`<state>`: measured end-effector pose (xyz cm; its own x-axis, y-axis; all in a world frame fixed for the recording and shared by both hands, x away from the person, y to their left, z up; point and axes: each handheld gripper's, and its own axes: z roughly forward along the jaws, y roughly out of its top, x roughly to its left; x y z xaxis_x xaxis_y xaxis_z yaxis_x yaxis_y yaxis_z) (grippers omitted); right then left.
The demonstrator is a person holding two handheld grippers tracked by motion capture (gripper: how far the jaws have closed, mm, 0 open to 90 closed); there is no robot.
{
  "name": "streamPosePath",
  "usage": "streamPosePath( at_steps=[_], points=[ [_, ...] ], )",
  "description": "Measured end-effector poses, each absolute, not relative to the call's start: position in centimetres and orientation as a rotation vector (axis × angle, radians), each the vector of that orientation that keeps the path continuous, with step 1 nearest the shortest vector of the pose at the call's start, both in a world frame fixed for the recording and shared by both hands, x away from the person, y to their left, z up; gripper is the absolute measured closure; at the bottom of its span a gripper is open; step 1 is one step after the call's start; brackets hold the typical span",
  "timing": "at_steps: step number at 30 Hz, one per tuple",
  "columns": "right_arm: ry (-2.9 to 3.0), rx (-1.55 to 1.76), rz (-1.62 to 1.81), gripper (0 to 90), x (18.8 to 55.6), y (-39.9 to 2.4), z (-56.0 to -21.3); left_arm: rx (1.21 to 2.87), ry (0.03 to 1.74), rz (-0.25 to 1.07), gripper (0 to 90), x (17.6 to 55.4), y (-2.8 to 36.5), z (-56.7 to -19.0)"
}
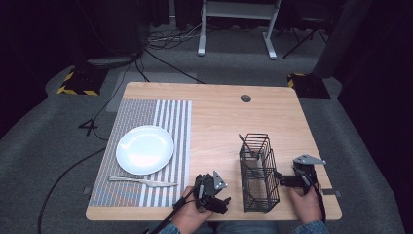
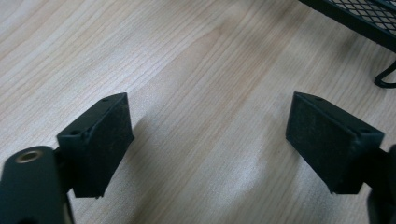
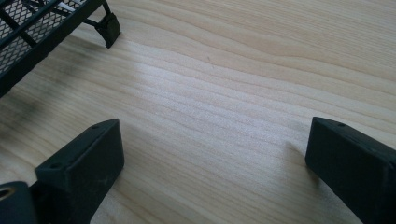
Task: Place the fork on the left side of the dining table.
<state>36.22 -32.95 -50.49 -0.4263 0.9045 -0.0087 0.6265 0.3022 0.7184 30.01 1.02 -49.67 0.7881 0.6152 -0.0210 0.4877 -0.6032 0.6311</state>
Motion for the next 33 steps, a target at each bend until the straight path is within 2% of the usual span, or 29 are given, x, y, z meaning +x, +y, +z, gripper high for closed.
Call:
streamPosePath(
  at_steps=[4,5,8,12,14,16,25,33],
  points=[
    [2.156,1.364,0.908,5.4,36.2,-32.9,-50.5,2.368,0.797,0.329,22.5,29.6,0.8,-49.1],
    [2.156,1.364,0.908,5.6,36.2,-32.9,-50.5,2.36,0.796,0.331,25.2,29.4,0.8,-48.9],
    [2.153,1.367,0.908,5.8,36.1,-32.9,-50.5,2.328,0.785,0.305,26.0,29.3,1.0,-48.2],
    [2.151,1.369,0.909,6.1,36.1,-32.9,-50.5,2.239,0.818,0.168,25.5,30.1,2.0,-46.9],
    [2.151,1.369,0.909,6.4,36.1,-32.9,-50.5,2.161,0.839,0.04,19.5,30.7,2.7,-46.3],
    [2.147,1.365,0.911,7.2,36.0,-32.8,-50.5,2.12,0.839,0.006,16.1,31.1,3.2,-45.9],
    [2.147,1.367,0.914,7.5,36.0,-32.8,-50.5,2.071,0.889,0.139,15.9,31.9,3.8,-43.7],
    [2.147,1.366,0.915,7.8,36.0,-32.8,-50.5,1.999,0.918,0.168,24.9,33.7,4.3,-41.3]
  ],
)
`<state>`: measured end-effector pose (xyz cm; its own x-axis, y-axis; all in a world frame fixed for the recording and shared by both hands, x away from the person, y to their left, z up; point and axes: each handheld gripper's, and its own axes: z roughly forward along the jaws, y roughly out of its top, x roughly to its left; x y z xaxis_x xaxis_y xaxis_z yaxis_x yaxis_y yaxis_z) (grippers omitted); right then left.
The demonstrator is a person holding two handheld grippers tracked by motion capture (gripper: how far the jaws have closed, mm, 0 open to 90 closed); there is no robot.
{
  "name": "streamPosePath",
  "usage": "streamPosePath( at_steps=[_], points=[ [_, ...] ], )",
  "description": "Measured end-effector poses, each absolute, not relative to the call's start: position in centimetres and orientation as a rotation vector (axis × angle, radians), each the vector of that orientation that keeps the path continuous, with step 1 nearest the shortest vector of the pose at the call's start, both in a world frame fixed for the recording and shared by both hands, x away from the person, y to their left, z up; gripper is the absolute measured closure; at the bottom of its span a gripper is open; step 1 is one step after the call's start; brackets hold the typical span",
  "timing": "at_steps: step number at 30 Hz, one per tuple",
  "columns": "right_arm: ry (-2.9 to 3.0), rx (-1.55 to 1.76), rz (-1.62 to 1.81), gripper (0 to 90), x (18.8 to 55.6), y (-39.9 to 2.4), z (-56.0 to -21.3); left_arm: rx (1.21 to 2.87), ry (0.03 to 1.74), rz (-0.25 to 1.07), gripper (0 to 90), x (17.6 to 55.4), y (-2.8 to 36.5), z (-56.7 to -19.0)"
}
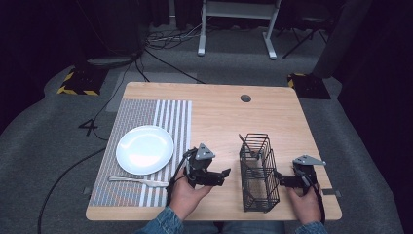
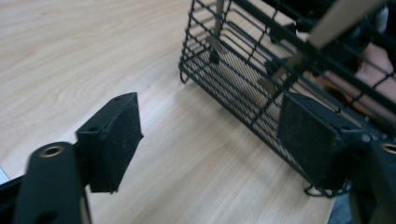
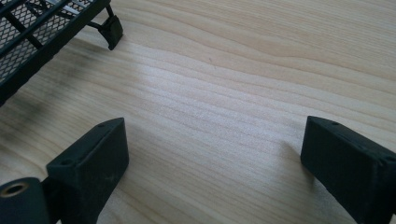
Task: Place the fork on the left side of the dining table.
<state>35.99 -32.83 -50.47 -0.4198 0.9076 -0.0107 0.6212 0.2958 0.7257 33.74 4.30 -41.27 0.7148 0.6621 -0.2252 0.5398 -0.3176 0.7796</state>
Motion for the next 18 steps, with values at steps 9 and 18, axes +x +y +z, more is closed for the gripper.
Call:
streamPosePath(
  at_steps=[9,18],
  points=[
    [2.144,1.365,0.915,8.5,35.9,-32.8,-50.5,1.983,0.907,0.206,32.9,35.8,3.5,-39.4],
    [2.144,1.363,0.915,8.9,35.9,-32.8,-50.5,1.985,0.88,0.189,36.7,37.4,2.8,-38.4]
  ],
)
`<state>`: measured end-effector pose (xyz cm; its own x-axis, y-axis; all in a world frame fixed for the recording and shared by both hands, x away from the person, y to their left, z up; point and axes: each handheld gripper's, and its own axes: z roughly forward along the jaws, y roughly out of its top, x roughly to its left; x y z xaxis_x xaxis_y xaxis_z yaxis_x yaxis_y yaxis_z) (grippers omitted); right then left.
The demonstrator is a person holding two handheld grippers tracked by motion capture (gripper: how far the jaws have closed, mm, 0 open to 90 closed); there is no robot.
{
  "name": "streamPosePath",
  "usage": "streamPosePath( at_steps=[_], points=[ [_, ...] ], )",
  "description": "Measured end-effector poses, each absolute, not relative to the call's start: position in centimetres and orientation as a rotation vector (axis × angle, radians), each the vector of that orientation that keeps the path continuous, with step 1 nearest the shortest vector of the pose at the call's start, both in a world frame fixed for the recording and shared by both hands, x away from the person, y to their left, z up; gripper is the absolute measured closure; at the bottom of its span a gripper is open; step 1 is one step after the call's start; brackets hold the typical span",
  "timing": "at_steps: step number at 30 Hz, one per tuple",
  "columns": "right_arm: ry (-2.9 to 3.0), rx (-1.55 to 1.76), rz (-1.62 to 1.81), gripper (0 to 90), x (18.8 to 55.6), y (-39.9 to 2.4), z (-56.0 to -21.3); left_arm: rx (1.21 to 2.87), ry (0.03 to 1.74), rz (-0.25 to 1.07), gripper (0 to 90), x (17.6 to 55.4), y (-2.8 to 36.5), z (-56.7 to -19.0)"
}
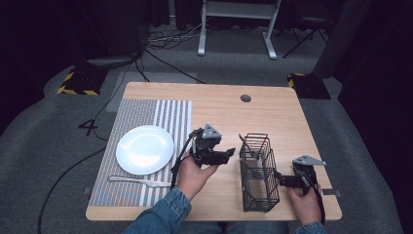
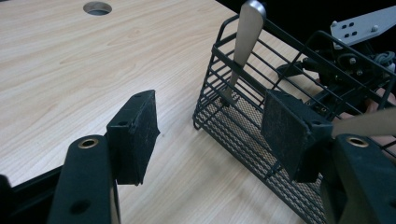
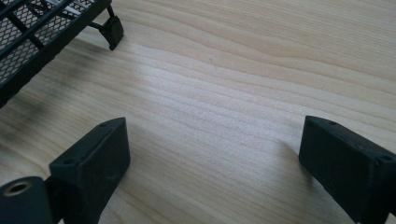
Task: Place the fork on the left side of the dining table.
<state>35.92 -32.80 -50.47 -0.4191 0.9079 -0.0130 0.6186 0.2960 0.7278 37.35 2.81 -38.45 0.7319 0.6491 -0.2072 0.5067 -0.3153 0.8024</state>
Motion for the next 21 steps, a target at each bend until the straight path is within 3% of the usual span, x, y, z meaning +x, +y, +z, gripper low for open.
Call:
streamPosePath(
  at_steps=[11,21],
  points=[
    [2.143,1.367,0.919,9.7,35.8,-32.8,-50.5,1.978,0.811,0.166,42.6,38.2,0.9,-37.0],
    [2.141,1.367,0.921,10.9,35.8,-32.7,-50.4,1.997,0.788,0.118,57.5,39.5,-0.3,-37.4]
  ],
)
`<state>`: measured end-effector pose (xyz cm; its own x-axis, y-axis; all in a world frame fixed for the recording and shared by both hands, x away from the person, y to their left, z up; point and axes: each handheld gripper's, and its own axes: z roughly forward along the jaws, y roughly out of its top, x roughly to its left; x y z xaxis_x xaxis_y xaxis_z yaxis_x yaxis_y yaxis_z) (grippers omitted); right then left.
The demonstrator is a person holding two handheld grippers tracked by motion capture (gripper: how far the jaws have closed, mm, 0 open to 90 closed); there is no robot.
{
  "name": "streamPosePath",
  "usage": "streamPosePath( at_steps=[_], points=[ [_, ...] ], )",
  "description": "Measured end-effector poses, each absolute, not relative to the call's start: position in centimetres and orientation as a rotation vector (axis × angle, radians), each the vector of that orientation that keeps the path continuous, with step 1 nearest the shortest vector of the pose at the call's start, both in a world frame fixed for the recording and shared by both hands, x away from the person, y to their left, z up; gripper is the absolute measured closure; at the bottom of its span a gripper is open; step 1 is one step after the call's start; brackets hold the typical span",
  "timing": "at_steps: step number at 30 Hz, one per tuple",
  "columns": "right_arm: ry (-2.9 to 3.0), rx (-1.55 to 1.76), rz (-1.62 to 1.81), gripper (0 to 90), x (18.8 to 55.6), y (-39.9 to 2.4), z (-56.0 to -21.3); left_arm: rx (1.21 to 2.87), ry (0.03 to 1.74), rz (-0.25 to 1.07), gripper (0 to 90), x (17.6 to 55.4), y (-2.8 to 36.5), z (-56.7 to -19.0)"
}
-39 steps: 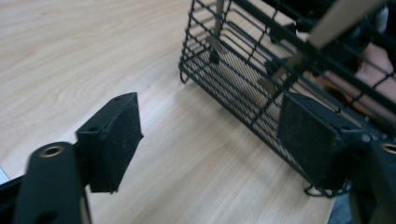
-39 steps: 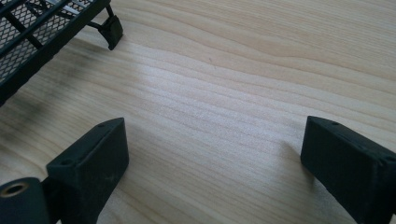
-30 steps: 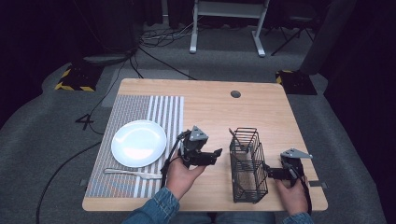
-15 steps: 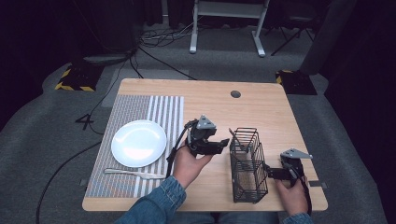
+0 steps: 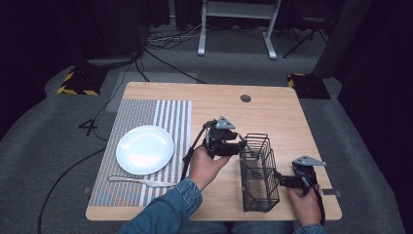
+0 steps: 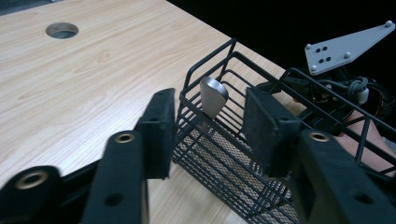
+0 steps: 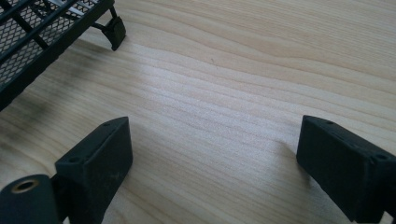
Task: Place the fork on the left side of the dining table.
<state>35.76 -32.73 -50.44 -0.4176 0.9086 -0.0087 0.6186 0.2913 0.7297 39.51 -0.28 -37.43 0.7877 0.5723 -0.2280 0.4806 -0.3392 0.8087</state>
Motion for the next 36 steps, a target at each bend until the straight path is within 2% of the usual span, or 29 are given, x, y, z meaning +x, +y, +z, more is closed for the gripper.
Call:
streamPosePath(
  at_steps=[2,6,10,13,23,36],
  points=[
    [2.141,1.367,0.922,11.1,35.7,-32.7,-50.4,1.996,0.79,0.103,62.5,39.7,-0.4,-37.5],
    [2.14,1.366,0.924,11.8,35.7,-32.7,-50.4,2.012,0.765,0.118,78.4,39.6,-0.6,-37.5],
    [2.14,1.363,0.926,12.3,35.7,-32.7,-50.4,2.01,0.764,0.113,80.1,39.6,-0.7,-37.3],
    [2.14,1.361,0.926,12.6,35.7,-32.7,-50.4,1.995,0.748,0.115,86.2,39.4,-0.5,-37.0],
    [2.141,1.36,0.928,13.0,35.7,-32.7,-50.4,1.976,0.712,0.135,86.6,38.8,-0.2,-35.1],
    [2.141,1.358,0.929,13.2,35.7,-32.7,-50.4,1.923,0.663,0.161,86.6,37.7,1.8,-30.9]
  ],
)
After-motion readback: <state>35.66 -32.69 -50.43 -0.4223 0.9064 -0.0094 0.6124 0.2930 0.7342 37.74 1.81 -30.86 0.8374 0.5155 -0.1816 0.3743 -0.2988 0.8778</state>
